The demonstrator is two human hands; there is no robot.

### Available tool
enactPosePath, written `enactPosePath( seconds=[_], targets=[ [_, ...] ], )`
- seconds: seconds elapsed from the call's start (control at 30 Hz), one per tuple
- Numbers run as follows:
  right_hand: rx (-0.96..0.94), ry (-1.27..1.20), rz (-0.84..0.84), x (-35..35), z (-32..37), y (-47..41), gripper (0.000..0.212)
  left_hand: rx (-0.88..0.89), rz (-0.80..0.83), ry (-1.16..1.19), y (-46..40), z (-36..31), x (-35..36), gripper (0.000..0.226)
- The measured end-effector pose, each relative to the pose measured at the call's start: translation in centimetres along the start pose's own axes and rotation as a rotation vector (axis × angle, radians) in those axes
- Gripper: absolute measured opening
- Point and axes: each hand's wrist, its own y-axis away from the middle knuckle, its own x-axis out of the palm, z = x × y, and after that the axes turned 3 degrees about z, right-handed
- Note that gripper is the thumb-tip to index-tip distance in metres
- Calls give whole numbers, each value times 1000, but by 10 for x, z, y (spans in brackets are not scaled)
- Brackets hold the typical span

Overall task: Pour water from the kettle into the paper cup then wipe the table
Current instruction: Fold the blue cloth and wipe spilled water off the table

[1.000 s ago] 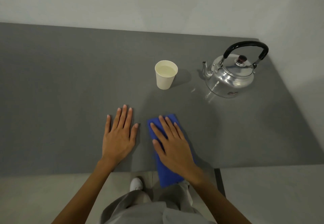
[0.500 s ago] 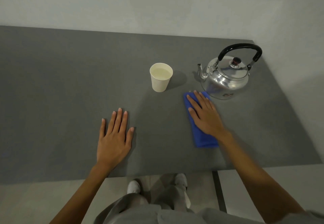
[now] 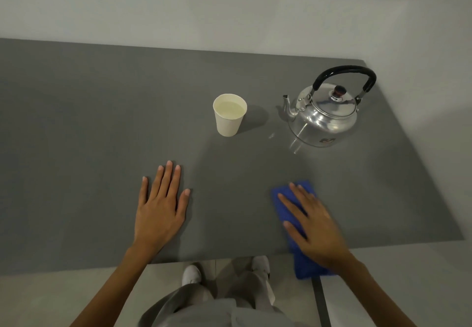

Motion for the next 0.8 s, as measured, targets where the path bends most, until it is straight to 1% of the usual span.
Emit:
enactPosePath(
  seconds=[0.1, 0.3, 0.37, 0.5, 0.67, 0.8],
  targets=[
    [138, 4, -15, -22, -39, 10, 67, 2, 6, 9, 0, -1, 0, 66],
    [142, 46, -21, -31, -58, -36, 75, 7, 13, 34, -1, -3, -2, 68],
    [121, 49, -30, -30, -57, -51, 72, 5, 12, 29, 0, -4, -3, 67],
    [73, 55, -51, -27, -43, -84, 58, 1, 12, 18, 0, -4, -5, 67],
    [-106, 57, -43, -12, 8, -107, 59, -5, 17, 10, 1, -3, -4, 67],
    [-191, 80, 22, 9, 40, -88, 63, -1, 20, 16, 1, -3, -4, 67]
  ],
)
